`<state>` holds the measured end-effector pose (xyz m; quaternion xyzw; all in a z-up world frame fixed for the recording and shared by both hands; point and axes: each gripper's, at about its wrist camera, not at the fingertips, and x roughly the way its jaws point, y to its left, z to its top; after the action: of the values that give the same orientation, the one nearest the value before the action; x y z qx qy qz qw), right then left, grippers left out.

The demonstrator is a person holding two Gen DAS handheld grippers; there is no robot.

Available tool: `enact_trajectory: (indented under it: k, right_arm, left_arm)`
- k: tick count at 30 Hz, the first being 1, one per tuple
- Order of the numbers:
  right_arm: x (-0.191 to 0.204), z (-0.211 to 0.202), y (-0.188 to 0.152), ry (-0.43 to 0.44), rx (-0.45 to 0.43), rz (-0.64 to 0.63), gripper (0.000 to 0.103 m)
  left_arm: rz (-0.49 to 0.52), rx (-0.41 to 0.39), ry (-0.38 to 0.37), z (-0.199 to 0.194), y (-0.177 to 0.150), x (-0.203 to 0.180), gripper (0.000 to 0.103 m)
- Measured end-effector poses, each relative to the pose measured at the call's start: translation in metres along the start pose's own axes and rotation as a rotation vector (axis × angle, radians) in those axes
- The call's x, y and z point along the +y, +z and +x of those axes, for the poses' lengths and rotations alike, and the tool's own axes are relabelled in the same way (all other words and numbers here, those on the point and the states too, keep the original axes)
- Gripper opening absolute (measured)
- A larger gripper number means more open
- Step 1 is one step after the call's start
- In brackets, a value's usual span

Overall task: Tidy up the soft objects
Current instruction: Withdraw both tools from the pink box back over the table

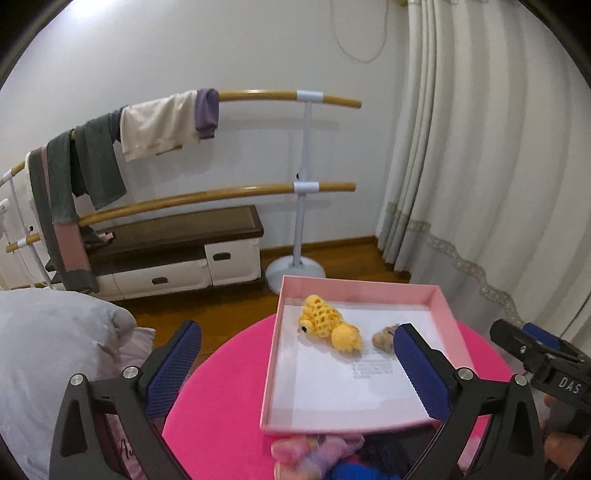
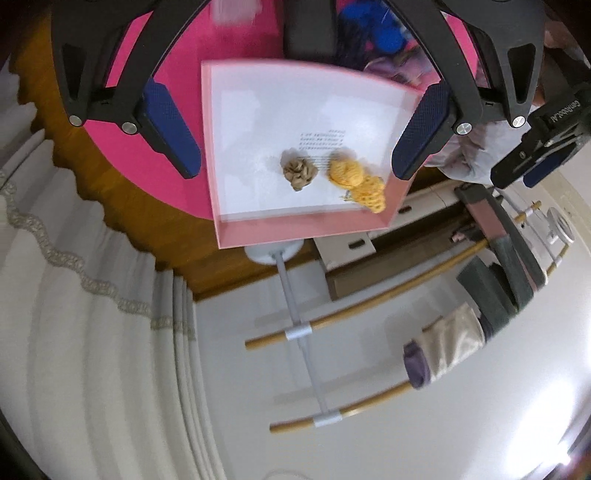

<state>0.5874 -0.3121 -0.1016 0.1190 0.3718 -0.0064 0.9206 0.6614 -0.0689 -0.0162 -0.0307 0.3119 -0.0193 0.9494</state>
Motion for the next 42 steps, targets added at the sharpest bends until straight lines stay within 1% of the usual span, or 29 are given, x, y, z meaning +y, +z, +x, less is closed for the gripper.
enact_trajectory:
  k: [5, 8, 11, 12, 13, 17, 21, 22, 24, 30, 33, 42]
  right_arm:
    - [0.013, -0.056, -0.022, 0.003, -0.066, -0.03, 0.103]
    - [0.019, -0.083, -0.033, 0.012, -0.096, -0.038, 0.103]
    - [0.024, -0.108, -0.046, 0.015, -0.13, -0.045, 0.103]
    - [0.026, -0.119, -0.051, 0.017, -0.141, -0.048, 0.103]
    - [0.028, -0.125, -0.055, 0.017, -0.149, -0.051, 0.103]
    - [0.038, -0.155, -0.071, 0.015, -0.193, -0.068, 0.103]
    - [0.05, -0.181, -0.086, -0.002, -0.235, -0.096, 0.103]
    - [0.05, -0.185, -0.088, -0.006, -0.241, -0.102, 0.103]
    - [0.054, -0.195, -0.094, -0.02, -0.254, -0.113, 0.103]
    - [0.06, -0.217, -0.107, -0.034, -0.286, -0.122, 0.103]
    - [0.061, -0.225, -0.114, -0.037, -0.294, -0.127, 0.103]
    - [0.057, -0.239, -0.124, -0.048, -0.318, -0.132, 0.103]
  left_arm:
    - [0.001, -0.083, 0.016, -0.056, -0.024, 0.007, 0.103]
    - [0.003, -0.125, 0.019, -0.073, -0.031, 0.003, 0.103]
    - [0.01, -0.166, 0.027, -0.092, -0.047, 0.002, 0.103]
    - [0.012, -0.176, 0.03, -0.096, -0.056, 0.002, 0.103]
    - [0.013, -0.187, 0.035, -0.1, -0.059, 0.001, 0.103]
    - [0.011, -0.215, 0.028, -0.123, -0.094, -0.001, 0.103]
    - [0.018, -0.251, 0.044, -0.139, -0.117, -0.003, 0.103]
    - [0.021, -0.257, 0.048, -0.14, -0.122, -0.004, 0.103]
    - [0.022, -0.264, 0.048, -0.155, -0.143, -0.007, 0.103]
    - [0.018, -0.293, 0.042, -0.18, -0.173, -0.008, 0.103]
    - [0.018, -0.308, 0.026, -0.196, -0.185, -0.007, 0.103]
    - [0.014, -0.314, 0.041, -0.224, -0.208, -0.004, 0.103]
